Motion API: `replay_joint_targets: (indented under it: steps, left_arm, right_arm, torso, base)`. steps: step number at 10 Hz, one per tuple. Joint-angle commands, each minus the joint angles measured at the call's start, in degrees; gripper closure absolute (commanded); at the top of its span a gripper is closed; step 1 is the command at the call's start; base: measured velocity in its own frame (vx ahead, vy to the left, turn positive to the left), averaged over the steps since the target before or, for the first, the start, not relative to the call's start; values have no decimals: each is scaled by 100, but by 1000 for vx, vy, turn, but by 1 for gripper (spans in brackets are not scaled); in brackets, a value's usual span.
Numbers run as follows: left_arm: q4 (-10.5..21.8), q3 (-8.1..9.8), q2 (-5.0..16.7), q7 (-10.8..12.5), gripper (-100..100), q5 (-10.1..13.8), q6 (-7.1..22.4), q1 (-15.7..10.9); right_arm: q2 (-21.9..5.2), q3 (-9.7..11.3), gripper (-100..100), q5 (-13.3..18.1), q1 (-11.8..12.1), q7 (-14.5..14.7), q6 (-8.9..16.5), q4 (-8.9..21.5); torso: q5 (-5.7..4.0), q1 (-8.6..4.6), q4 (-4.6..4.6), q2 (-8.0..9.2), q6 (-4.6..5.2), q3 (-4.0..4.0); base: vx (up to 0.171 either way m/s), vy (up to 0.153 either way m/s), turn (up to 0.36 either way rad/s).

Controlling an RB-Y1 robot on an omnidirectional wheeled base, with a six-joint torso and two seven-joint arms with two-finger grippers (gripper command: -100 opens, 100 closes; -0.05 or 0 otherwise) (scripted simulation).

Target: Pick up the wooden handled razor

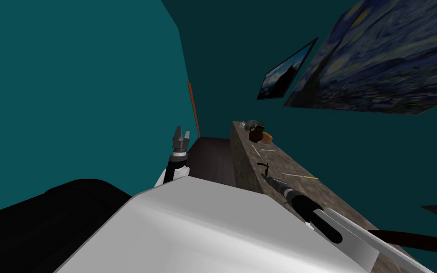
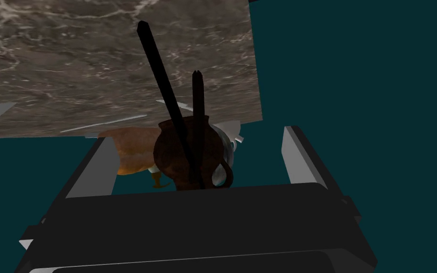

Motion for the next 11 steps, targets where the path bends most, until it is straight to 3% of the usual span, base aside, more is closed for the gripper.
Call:
replay_joint_targets:
  steps: [1,5,7,8,9,10,11]
  left_arm:
    - [0,0,0,0,0,0,0,0]
    - [0,0,0,0,0,0,0,0]
    - [0,0,0,0,0,0,0,0]
    - [0,0,0,0,0,0,0,0]
    - [0,0,0,0,0,0,0,0]
    - [0,0,0,0,0,0,0,0]
    - [0,0,0,0,0,0,0,-2]
  right_arm:
    - [-286,42,-100,-27,-35,-150,195,42]
    - [-913,85,-100,-87,-58,-420,557,69]
    - [-1104,99,-100,-101,-63,-495,668,74]
    - [-1040,115,-100,-98,-87,-464,620,94]
    - [-1049,115,0,-99,-88,-472,633,95]
    - [-813,402,-100,-386,-375,-185,620,381]
    - [-813,467,-100,-554,-541,-60,620,538]
  torso:
    - [0,0,0,0,0,0]
    - [1,5,-1,-4,2,-2]
    - [0,6,1,5,4,2]
    - [1,9,2,10,4,6]
    - [1,10,4,18,6,10]
    - [1,11,5,23,6,13]
    - [-1,6,11,56,4,30]
  base:
    - [67,-17,151]
    - [62,-10,109]
    - [34,-5,73]
    - [12,-2,12]
    - [0,0,0]
    - [-113,-10,139]
    - [-143,-26,68]
